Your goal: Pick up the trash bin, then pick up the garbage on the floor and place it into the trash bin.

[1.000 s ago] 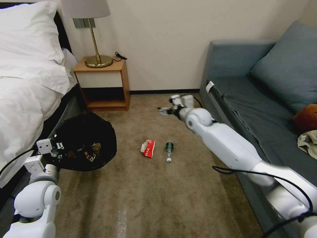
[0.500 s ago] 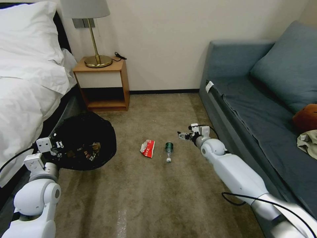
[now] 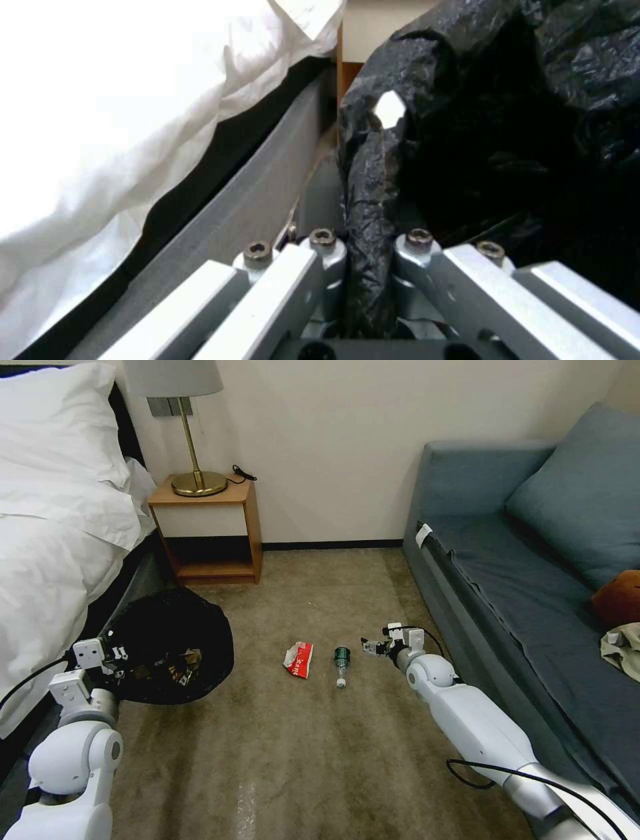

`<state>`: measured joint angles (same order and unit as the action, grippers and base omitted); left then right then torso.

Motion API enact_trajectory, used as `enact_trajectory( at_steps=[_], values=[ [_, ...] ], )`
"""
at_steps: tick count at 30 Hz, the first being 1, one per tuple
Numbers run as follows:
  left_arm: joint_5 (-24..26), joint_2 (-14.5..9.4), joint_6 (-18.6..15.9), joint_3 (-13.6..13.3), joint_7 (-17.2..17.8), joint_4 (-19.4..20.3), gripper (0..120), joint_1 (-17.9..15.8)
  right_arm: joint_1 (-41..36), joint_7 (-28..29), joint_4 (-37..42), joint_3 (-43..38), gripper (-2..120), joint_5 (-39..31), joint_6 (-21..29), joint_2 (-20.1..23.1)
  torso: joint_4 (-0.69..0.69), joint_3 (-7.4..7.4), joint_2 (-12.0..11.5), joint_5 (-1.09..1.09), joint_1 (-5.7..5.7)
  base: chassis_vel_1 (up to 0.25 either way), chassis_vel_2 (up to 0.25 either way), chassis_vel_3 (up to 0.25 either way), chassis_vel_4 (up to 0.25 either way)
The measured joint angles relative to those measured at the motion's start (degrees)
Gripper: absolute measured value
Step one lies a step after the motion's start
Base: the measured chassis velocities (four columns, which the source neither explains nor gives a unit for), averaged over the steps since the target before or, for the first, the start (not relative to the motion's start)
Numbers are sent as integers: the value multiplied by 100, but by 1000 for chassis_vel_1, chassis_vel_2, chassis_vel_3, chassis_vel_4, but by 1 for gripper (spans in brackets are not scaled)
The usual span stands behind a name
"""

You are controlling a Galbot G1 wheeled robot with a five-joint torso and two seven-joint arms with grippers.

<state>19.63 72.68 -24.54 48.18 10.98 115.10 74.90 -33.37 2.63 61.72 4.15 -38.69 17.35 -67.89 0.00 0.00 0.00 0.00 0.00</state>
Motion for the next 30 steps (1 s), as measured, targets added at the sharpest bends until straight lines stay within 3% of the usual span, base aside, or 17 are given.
enact_trajectory(
  at_steps=[30],
  values=[
    [5, -33, 53, 87, -8, 57, 3, 125, -78, -80, -155, -40, 100, 227, -83, -215, 0, 0, 0, 0, 0, 0, 0, 0, 0]
  ],
)
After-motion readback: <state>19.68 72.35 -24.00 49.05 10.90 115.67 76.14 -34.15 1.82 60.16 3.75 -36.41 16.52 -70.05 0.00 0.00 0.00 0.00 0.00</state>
